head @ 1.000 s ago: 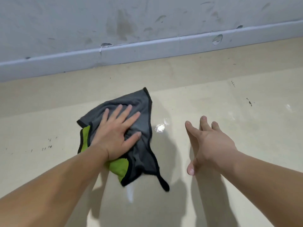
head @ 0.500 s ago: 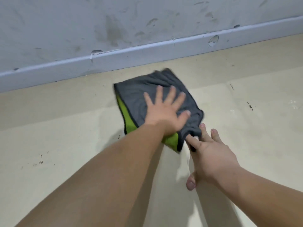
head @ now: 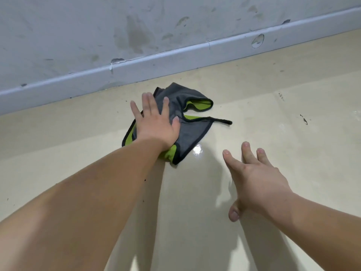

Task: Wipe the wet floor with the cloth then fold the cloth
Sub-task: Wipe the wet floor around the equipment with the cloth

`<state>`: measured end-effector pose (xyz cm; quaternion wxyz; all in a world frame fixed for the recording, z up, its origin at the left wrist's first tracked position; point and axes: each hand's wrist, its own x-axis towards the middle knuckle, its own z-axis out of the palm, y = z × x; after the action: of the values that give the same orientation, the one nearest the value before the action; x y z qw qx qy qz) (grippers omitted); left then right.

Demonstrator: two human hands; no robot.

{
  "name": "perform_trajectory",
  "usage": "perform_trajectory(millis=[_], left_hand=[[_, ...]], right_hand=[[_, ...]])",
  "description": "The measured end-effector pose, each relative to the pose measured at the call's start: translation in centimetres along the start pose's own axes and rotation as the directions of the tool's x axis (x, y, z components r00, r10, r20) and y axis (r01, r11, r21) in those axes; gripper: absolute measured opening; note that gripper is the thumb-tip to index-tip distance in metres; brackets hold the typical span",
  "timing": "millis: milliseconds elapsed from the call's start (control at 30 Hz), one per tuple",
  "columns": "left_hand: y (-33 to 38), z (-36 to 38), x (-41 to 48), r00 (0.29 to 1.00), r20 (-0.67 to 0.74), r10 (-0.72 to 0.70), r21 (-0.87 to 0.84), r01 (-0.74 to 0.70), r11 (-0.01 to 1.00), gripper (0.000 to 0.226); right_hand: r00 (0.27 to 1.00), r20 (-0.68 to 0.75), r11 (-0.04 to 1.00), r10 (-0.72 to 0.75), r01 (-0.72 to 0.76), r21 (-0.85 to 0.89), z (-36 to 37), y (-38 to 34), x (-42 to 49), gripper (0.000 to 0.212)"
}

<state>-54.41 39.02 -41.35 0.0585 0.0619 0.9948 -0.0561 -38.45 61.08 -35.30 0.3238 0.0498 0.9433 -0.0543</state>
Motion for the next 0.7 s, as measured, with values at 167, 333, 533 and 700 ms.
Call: perform_trajectory(millis=[167, 333, 533, 700], left_hand=[[9.0, -1.0, -1.8, 0.993, 0.083, 0.079, -0.185, -0.062, 0.981, 0.081], [9.7, 0.2, -6.4, 0.956, 0.067, 0.285, -0.162, -0.272, 0.949, 0.069], [6.0, 0.9, -9.1, 0.991, 0.094, 0.095, -0.201, -0.074, 0.977, 0.074], [11.6, 1.3, -17.4, 0.985, 0.073, 0.154, -0.158, -0.141, 0.977, 0.076]], right_hand=[[1.000, -0.006, 1.000, 0.001, -0.001, -0.007, 0.5, 0.3, 0.4, 0.158], [1.000, 0.007, 0.999, 0.007, -0.007, 0.045, 0.3, 0.5, 0.2, 0.152], [0.990, -0.104, 0.936, -0.098, 0.127, 0.327, 1.4, 2.0, -1.7, 0.147], [0.912, -0.399, 0.943, -0.095, 0.211, 0.257, 4.3, 7.2, -7.8, 0.073]])
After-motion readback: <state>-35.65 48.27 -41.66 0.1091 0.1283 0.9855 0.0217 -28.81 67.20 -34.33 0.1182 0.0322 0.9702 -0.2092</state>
